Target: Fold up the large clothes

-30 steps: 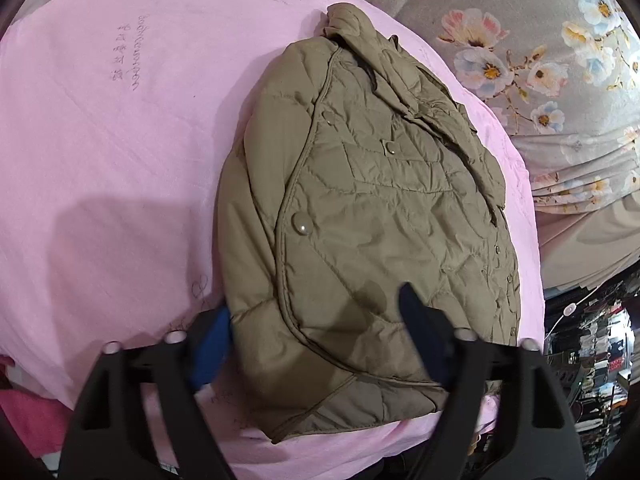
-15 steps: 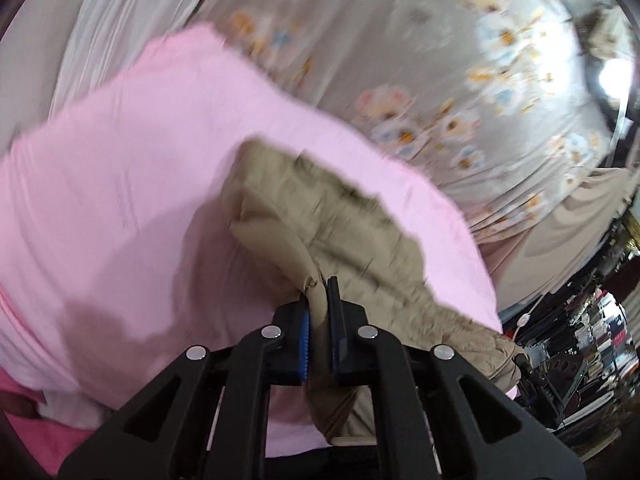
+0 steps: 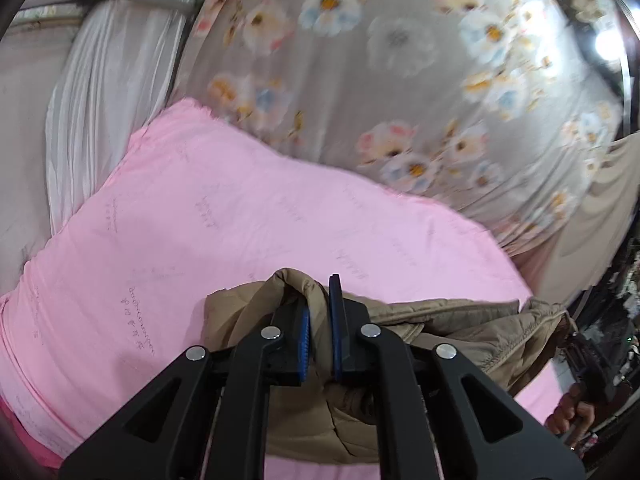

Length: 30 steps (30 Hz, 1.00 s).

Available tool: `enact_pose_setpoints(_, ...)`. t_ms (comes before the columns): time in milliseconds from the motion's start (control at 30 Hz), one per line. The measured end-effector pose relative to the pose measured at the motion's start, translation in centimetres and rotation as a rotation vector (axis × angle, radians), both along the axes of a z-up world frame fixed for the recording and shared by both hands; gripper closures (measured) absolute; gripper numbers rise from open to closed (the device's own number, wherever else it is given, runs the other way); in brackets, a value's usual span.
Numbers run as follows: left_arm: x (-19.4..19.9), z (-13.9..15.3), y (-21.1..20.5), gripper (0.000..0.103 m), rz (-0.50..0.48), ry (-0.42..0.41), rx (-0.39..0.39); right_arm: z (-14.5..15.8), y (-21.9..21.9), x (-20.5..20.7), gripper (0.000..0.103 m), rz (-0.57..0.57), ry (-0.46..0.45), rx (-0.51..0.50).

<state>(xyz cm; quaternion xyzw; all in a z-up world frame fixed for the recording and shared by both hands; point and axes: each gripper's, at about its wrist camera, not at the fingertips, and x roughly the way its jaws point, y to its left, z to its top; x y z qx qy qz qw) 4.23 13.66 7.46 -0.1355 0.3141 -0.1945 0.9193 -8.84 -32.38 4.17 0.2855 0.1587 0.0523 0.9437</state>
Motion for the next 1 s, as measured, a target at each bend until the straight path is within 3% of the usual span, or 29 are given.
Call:
enact_pose_setpoints(167,7.7,-5.5,-2.8,0.093,0.071,0.104,0.124,-3.7,-1.2,7.4,0.094,-0.057,0.138,-0.001)
enact_pose_setpoints(267,10.9,-8.9,-4.5,0.093,0.095,0.159,0.195,-6.4,-1.3,10.9,0.094,-0.087,0.227,-0.041)
enact_pose_setpoints(433,13.8,-14.0,-6.6,0.091,0.108,0.226,0.289,-11.3,-2.5,14.5,0.094,-0.117,0.336,-0.007)
enact_pose_setpoints(600,14.7,-17.1,-7.1,0.09,0.104,0.239,0.288,-14.5,-2.5,15.8,0.094,-0.12,0.393,-0.023)
enact_pose_setpoints(700,14.5,-18.4,-7.2,0.089,0.104,0.2,0.283,-15.6,-2.0,15.9,0.094,-0.121,0.394,-0.049)
enact_pose_setpoints(833,14.0,-19.1,-8.0,0.089,0.115,0.144,0.298,-16.3,-1.7,15.8,0.094,-0.115,0.387,-0.05)
enact_pose_setpoints(1000,14.4,-19.8,-7.6,0.089,0.116,0.141,0.254,-16.9,-2.1,15.9,0.093,-0.103,0.374,-0.006)
